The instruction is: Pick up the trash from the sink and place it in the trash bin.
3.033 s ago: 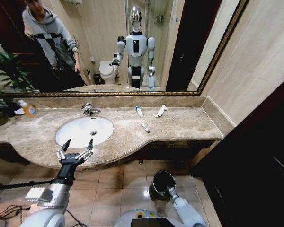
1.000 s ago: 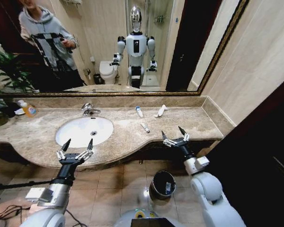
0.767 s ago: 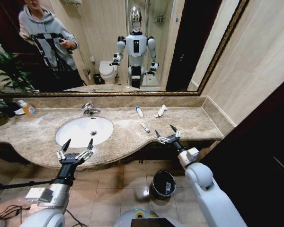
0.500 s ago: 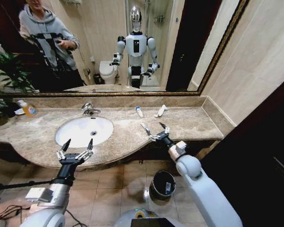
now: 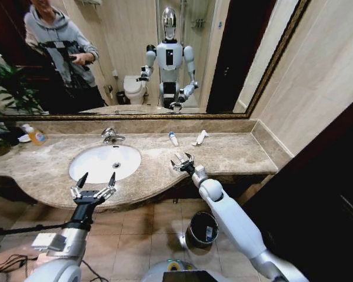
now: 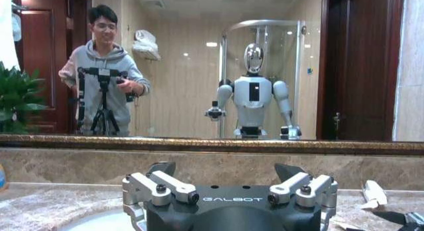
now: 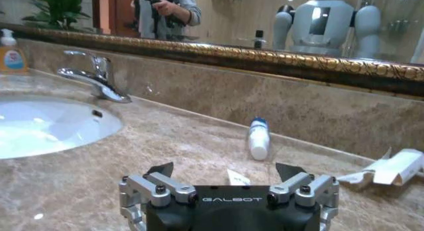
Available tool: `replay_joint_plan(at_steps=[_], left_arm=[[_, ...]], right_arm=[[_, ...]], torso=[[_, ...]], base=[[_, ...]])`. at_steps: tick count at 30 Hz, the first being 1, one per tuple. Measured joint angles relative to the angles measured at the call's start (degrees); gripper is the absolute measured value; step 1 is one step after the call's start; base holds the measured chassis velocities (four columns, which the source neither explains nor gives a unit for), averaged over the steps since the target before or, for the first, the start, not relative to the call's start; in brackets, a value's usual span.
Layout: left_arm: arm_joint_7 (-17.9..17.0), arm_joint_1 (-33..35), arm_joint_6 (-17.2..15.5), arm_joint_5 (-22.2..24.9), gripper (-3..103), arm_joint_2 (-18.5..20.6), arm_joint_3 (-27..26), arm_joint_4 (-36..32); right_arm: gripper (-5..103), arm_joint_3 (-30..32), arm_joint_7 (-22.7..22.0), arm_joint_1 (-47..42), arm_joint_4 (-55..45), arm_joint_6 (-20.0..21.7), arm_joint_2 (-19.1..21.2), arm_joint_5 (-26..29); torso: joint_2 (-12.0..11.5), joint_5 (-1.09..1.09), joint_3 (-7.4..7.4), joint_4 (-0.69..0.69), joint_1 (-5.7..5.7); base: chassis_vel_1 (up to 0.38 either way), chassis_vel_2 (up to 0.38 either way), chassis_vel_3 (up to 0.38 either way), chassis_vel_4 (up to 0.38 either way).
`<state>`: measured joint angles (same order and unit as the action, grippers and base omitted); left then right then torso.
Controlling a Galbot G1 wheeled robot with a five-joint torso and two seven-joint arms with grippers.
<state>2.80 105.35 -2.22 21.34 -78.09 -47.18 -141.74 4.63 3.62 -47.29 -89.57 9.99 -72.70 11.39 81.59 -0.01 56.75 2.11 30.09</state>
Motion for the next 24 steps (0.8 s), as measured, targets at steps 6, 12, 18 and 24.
replay_joint_plan(at_steps=[6,12,18,24], left_arm=[[0.00,0.00,0.00,0.00,100,0.00,0.00,0.00],[0.00,0.00,0.00,0.00,100,0.00,0.00,0.00],[0.00,0.00,0.00,0.00,100,0.00,0.00,0.00],[0.00,0.00,0.00,0.00,100,0.00,0.00,0.00]], right_arm=[[83,-0.04,-0.37,-0.43,1.12,-0.38,-0.12,-0.58],[62,0.83,-0.28,-1.14,1.64,-0.45,-0.25,-1.15],[35,2.16,0.43,-2.10,1.83,-1.03,-0.01,-2.06],[19,2.68,0.38,-3.36,0.64,-0.48,0.07,-2.21]], torso=[[0.00,0.00,0.00,0.00,0.00],[0.01,0.00,0.00,0.00,0.00],[0.01,0.01,0.00,0.00,-0.01],[0.01,0.01,0.00,0.00,-0.01]], base=[[0.000,0.000,0.000,0.000],[0.000,0.000,0.000,0.000],[0.000,0.000,0.000,0.000],[0.000,0.000,0.000,0.000]])
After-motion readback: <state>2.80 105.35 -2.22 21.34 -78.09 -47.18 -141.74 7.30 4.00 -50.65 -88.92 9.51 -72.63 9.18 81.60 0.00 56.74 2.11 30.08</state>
